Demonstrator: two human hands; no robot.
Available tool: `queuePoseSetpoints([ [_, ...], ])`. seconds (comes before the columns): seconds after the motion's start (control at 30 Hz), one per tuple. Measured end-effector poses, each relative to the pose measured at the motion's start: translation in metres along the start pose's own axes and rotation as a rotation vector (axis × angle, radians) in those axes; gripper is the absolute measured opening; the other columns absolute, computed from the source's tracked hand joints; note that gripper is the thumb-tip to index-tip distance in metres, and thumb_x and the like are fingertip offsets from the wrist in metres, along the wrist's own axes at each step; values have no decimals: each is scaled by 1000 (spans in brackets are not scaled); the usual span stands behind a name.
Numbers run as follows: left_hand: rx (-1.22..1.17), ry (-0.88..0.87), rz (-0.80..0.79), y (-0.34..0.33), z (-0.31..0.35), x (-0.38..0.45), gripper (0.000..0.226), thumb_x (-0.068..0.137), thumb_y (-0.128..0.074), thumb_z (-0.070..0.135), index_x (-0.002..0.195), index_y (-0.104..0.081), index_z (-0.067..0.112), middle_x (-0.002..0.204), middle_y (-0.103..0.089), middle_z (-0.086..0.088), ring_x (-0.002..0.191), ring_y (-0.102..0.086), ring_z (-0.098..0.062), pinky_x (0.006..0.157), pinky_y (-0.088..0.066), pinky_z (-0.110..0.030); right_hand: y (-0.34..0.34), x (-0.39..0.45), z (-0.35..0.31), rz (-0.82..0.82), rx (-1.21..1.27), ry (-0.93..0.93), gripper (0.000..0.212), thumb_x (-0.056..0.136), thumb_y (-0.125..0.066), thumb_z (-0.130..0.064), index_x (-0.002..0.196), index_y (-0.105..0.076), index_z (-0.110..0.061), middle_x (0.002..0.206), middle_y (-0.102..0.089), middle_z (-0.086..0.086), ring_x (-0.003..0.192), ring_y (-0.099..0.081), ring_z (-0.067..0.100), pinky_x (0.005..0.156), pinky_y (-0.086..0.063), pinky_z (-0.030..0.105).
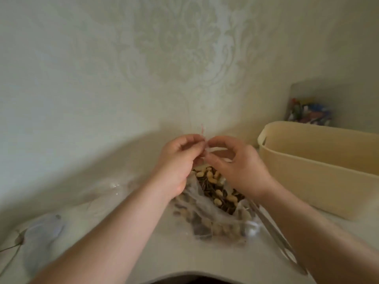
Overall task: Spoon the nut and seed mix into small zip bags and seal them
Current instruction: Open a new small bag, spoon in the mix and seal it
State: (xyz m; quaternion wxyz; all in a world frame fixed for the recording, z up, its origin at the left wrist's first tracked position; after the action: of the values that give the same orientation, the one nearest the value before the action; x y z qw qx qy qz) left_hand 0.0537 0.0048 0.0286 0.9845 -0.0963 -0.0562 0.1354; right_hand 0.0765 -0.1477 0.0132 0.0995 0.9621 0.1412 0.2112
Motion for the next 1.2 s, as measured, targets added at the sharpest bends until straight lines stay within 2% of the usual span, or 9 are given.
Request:
queuePoseSetpoints([
  [0.2,151,-38,-54,-25,-38,22,20,90,-73,-8,96,-71,11,81,-77,-7,81,-75,-20,80,-63,-34,21,1,43,136,38,-77,14,94,-78,-22,105,-72,-28,99,-78,-15,95,-74,1,85,-62,31],
  [0.33,286,-147,-100,-21,-46,19,23,82,-85,2,87,-72,20,72,-75,4,69,-71,-9,69,-59,-30,27,-7,45,85,-97,-57,4,94,-75,-40,97,-75,-41,95,-77,-23,92,-72,-5,80,-59,25],
  [0.47,444,-238,-195,-15,-48,7,21,79,-89,12,89,-77,27,81,-78,-2,77,-76,-29,74,-63,-55,24,-12,39,38,-292,28,11,98,-66,-43,93,-76,-40,87,-74,-16,86,-68,0,68,-53,18],
  [0.77,409,-253,-226,3,-49,-4,16,78,-90,20,87,-79,26,80,-79,0,76,-77,-17,74,-62,-33,17,-12,49,14,-516,250,24,106,-57,-28,90,-72,-18,81,-61,-10,76,-56,7,71,-48,33],
  [0.87,352,-324,-163,6,-48,-2,16,80,-89,20,87,-78,28,77,-76,-1,73,-73,-17,72,-61,-35,22,-14,48,71,-518,158,23,105,-61,-29,85,-70,-24,69,-58,-15,65,-54,4,60,-41,26],
  [0.97,482,-477,-159,10,-47,-3,17,87,-83,10,85,-75,25,75,-71,2,73,-68,-14,67,-58,-34,25,-16,46,189,-317,-9,5,96,-71,-26,94,-69,-30,77,-69,-11,68,-64,7,59,-52,25],
  [1.07,812,-838,-197,11,-45,-6,14,81,-80,29,87,-70,22,100,-64,8,100,-61,-15,86,-52,-32,24,-17,40,234,-84,-78,15,90,-74,-13,93,-63,-23,81,-72,5,72,-68,28,66,-58,43],
  [1.13,968,-950,-228,13,-47,-5,43,72,-85,45,99,-64,20,128,-55,5,126,-48,-20,105,-41,-26,25,-17,35,197,5,-107,13,89,-72,-7,88,-66,-18,78,-71,13,65,-65,28,63,-57,48],
  [1.2,1082,-983,-267,13,-45,-3,70,66,-91,52,119,-60,18,151,-45,2,146,-34,-25,118,-34,-37,25,-18,32,125,79,-148,14,91,-72,-4,84,-71,-16,73,-71,12,63,-64,20,61,-55,38],
])
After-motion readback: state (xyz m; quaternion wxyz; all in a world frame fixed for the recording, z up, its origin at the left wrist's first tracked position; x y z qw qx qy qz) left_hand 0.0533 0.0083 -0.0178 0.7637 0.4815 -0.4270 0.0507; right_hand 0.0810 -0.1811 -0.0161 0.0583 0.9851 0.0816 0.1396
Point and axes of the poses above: each hand's wrist, its own x-axis towards the middle knuckle, its own y-axis out of the back of the hand, z = x × y, the point moved 1 cm from there along x, towards the middle knuckle
